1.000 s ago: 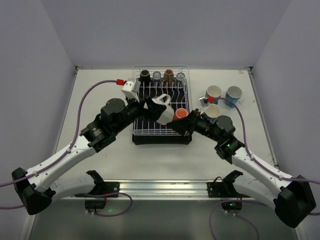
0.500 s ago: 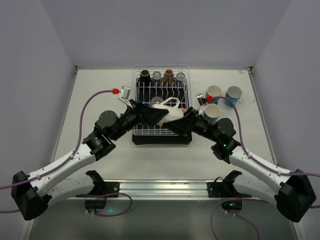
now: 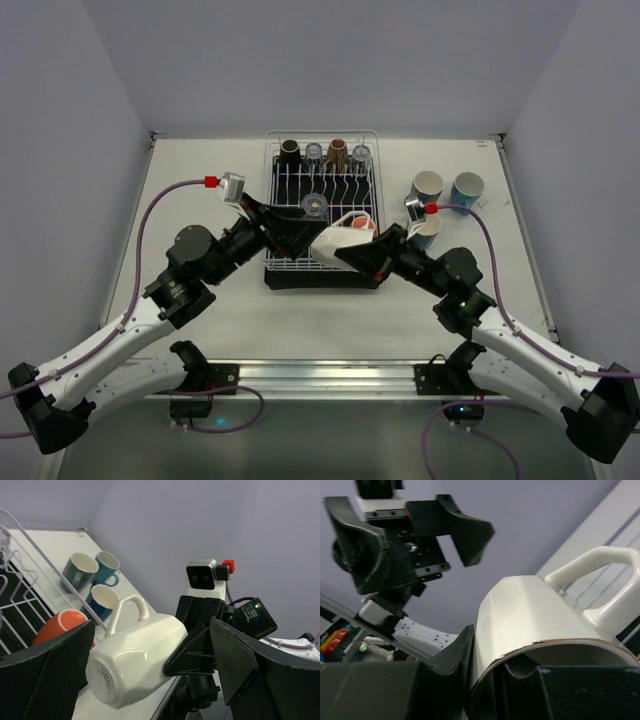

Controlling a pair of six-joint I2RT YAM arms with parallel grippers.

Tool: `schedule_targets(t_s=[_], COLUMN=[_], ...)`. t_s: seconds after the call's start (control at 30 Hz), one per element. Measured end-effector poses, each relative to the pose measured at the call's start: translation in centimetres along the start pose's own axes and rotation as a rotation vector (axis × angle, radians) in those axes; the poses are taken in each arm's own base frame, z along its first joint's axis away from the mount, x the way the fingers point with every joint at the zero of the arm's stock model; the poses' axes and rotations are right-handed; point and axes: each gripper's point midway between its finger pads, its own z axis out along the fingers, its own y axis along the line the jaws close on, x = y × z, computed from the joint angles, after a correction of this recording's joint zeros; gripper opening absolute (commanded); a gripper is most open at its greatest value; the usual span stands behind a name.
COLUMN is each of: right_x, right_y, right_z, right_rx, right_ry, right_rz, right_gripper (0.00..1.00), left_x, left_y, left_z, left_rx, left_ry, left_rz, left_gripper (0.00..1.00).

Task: Unload the cups from the dish rack

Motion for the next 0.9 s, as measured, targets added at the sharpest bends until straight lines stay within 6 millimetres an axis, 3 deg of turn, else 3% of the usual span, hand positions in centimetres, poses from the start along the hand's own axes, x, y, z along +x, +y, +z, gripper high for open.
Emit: schedule_targets(t_s=[0.13, 0.3, 0.43, 0.53, 0.63, 0.7, 0.8, 0.9], right_x=[-0.6, -5.9, -12.7, -15.8, -16.3, -16.0, -15.2, -14.4], right_y=[-1.7, -2.8, -5.1, -9.0, -13.6, -16.4, -20.6, -23.5], right_z=[-0.8, -2.9, -8.0, -13.4, -17.9, -19.7, -21.7, -23.2], right_rx=[0.171, 0.475, 0.797, 1.093, 1.339, 1.441, 1.542, 1.598], right_ry=[0.019, -0.019, -0.15, -0.213, -0.163, -0.103, -0.01, 0.052], right_rz=[-0.055, -0.202, -0.323, -0.37, -0.344, -0.299, -0.207, -0.132], right_gripper=[0.0, 0.0, 0.0, 0.0, 0.0, 0.0, 0.0, 0.0], left_x=[-1.8, -2.1, -0.3, 1.7, 3.3, 3.9, 4.4, 4.9], left_y=[0.2, 1.9, 4.9, 7.4, 9.4, 10.0, 10.4, 10.5], left_z=[-1.4, -3.5, -5.6, -7.0, -8.0, -8.4, -8.7, -8.8], left_rx=[-0.064, -0.17, -0.273, -0.336, -0.383, -0.397, -0.398, -0.389], left_ry=[-0.01, 0.041, 0.127, 0.196, 0.252, 0.274, 0.293, 0.305], left_rz=[0.119, 0.279, 0.375, 0.42, 0.457, 0.473, 0.489, 0.491], left_gripper=[1.0, 1.0, 1.0, 1.0, 1.0, 1.0, 1.0, 1.0])
